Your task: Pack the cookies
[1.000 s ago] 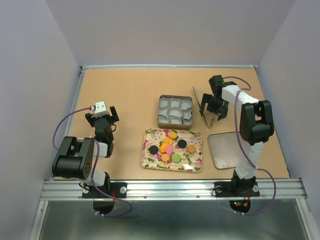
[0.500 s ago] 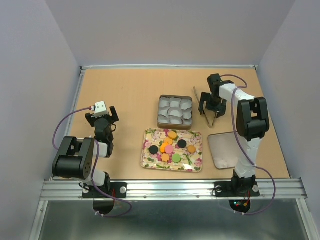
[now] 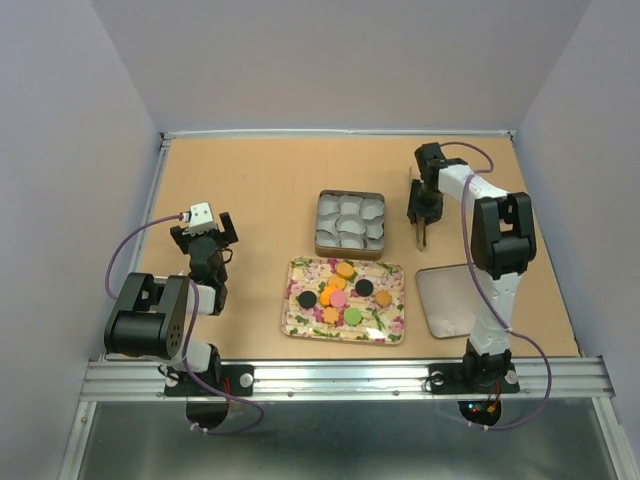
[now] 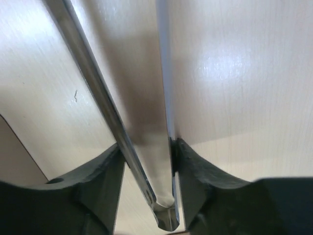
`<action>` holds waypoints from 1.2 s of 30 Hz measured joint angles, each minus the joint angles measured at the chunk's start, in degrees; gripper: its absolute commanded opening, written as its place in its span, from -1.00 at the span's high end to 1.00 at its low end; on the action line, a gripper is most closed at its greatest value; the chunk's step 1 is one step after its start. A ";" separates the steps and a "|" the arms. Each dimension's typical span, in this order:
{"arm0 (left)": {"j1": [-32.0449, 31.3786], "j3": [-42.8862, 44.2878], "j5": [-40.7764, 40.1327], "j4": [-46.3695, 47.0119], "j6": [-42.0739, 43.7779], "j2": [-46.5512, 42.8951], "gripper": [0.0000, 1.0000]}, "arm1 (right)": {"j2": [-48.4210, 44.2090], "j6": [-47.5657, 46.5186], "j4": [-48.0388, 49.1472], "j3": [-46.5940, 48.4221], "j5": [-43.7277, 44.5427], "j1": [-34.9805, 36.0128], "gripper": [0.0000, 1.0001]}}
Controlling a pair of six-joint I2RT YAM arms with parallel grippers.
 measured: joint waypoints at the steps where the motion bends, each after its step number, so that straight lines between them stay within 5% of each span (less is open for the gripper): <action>1: 0.00 0.00 0.00 0.00 0.00 0.00 -0.97 | -0.09 -0.17 0.61 -0.17 0.07 -0.02 0.20; 7: 0.00 0.00 0.00 0.02 0.00 0.00 -0.97 | -1.46 -0.46 2.27 -1.70 -0.15 0.00 0.74; 12: 0.00 0.00 0.00 0.04 0.00 0.00 -0.97 | -4.74 0.28 -0.11 -0.98 -1.01 0.07 0.95; 25: 0.00 0.00 0.00 0.04 0.00 0.00 -0.97 | -35.50 6.32 -7.67 1.20 -19.93 2.40 0.99; 32: 0.00 0.00 0.00 0.07 0.00 0.00 -0.97 | -40.02 12.13 -19.67 -1.70 -21.49 21.38 0.99; 36: 0.00 0.00 0.02 0.07 0.00 0.00 -0.97 | -41.72 15.45 -27.28 -3.10 -21.64 25.11 0.99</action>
